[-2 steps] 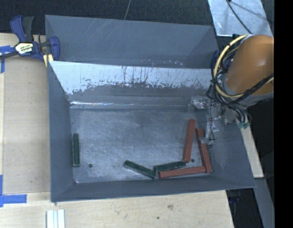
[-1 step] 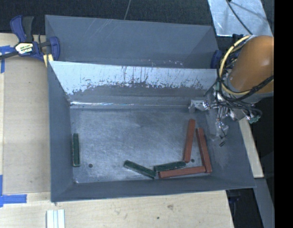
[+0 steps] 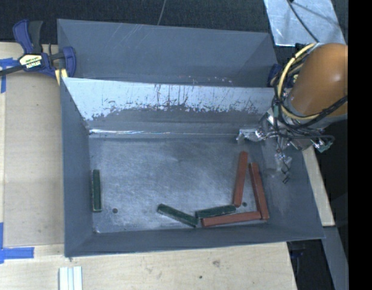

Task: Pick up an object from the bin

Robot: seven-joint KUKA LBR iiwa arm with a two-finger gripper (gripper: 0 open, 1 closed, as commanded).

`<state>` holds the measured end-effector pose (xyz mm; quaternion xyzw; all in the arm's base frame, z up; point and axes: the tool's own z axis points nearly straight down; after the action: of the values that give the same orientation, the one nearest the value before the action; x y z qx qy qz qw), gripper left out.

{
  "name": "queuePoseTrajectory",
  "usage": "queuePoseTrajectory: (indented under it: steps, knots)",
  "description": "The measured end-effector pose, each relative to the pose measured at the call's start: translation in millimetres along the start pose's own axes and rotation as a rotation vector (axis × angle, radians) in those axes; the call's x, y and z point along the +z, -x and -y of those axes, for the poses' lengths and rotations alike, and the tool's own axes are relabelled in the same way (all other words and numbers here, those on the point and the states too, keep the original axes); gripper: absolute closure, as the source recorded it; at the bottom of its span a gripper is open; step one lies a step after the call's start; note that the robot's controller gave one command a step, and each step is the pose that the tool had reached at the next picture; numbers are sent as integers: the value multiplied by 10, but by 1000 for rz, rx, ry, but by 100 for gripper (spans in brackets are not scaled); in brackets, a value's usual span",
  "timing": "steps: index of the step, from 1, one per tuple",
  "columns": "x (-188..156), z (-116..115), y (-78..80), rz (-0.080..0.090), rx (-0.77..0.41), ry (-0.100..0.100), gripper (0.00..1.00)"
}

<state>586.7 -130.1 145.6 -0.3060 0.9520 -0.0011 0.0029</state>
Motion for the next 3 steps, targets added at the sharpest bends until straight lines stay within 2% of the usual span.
queuePoseTrajectory:
  steps: [1, 2, 3]
  knots:
    - [456, -80, 75, -1, -330, 1, 0]
    - [748, -158, 167, -1, -405, 5, 100]
    - [748, -157, 167, -1, -405, 5, 100]
